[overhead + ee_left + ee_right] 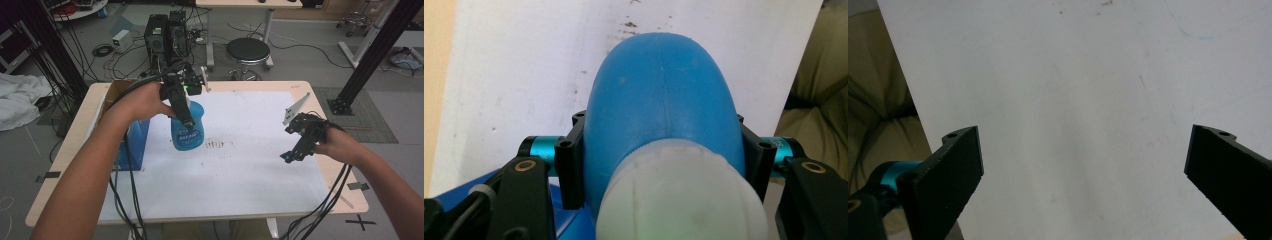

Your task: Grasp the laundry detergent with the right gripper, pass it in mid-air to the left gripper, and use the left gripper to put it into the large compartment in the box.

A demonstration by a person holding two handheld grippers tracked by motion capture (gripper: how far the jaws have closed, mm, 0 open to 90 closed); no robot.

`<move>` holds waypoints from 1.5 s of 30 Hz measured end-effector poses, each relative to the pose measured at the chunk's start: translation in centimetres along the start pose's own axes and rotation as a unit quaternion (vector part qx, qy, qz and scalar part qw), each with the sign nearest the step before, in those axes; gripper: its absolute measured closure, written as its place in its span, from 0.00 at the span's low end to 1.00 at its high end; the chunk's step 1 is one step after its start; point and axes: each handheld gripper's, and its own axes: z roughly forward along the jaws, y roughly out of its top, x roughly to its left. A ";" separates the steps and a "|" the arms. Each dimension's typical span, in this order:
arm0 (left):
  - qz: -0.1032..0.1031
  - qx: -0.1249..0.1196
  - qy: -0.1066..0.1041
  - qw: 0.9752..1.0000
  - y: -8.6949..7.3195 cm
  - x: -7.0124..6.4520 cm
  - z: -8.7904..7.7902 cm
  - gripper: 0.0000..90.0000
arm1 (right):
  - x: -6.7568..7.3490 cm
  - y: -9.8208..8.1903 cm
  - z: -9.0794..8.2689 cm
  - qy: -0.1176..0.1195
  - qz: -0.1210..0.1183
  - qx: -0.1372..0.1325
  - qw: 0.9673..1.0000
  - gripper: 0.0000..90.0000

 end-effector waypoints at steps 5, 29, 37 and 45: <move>-0.028 -0.004 0.010 1.000 -0.5 1.0 -1.5 0.42 | -0.7 -1.0 -1.4 -0.002 0.013 -0.008 1.000 0.01; -0.052 -0.040 0.040 0.997 -5.5 3.7 -10.8 0.42 | -2.0 -1.8 -2.3 0.003 0.028 -0.021 0.999 0.01; -0.078 -0.042 0.048 0.995 -8.7 4.8 -12.7 0.42 | -2.1 -1.8 -2.2 0.002 0.032 -0.019 0.999 0.01; -0.111 -0.043 0.065 0.991 -12.1 5.8 -14.4 0.42 | -2.3 -1.5 -2.2 0.005 0.032 -0.006 0.999 0.01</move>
